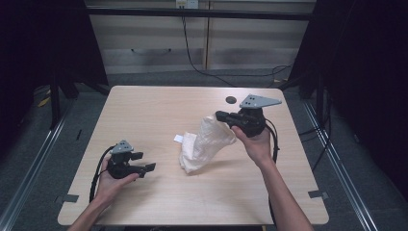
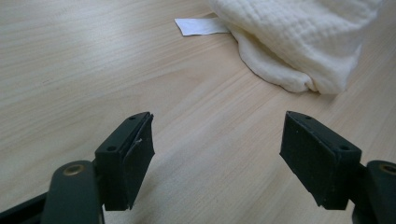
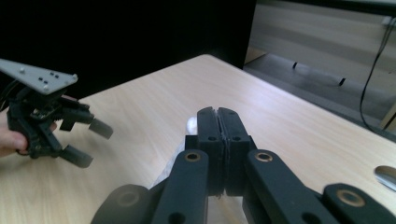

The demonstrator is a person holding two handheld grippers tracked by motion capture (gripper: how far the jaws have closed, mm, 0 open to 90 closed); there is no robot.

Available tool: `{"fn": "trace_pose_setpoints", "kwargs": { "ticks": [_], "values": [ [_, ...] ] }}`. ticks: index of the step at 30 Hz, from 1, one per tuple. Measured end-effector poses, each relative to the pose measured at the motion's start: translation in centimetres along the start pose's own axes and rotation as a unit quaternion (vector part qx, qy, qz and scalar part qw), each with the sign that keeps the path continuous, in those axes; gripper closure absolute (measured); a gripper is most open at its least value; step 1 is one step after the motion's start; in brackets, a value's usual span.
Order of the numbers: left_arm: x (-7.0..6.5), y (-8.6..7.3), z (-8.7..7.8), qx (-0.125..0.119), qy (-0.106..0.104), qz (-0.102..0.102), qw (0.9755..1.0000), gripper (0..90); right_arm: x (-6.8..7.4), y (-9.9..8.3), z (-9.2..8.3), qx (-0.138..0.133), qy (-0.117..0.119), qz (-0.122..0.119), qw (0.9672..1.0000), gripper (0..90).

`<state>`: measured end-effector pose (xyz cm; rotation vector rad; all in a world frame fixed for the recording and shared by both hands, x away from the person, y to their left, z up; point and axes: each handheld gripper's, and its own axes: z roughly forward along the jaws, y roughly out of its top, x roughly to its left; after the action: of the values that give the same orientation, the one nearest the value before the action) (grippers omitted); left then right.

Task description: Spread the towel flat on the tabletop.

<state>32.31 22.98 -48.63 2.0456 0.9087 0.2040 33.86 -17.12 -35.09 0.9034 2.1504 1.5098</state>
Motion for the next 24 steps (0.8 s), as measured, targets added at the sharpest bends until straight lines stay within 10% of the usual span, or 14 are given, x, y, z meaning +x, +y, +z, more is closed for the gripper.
{"fn": "trace_pose_setpoints", "kwargs": {
  "ticks": [16,24],
  "values": [
    [-0.4,-0.1,0.4,0.012,0.001,0.009,0.9999,27.3,3.1,-7.7,6.7,0.086,0.091,0.042,0.9913,89.5],
    [-0.2,0.0,0.3,0.011,0.008,0.004,0.9999,28.0,7.0,-5.7,6.9,0.066,0.150,0.012,0.9864,89.5]
  ]
}}
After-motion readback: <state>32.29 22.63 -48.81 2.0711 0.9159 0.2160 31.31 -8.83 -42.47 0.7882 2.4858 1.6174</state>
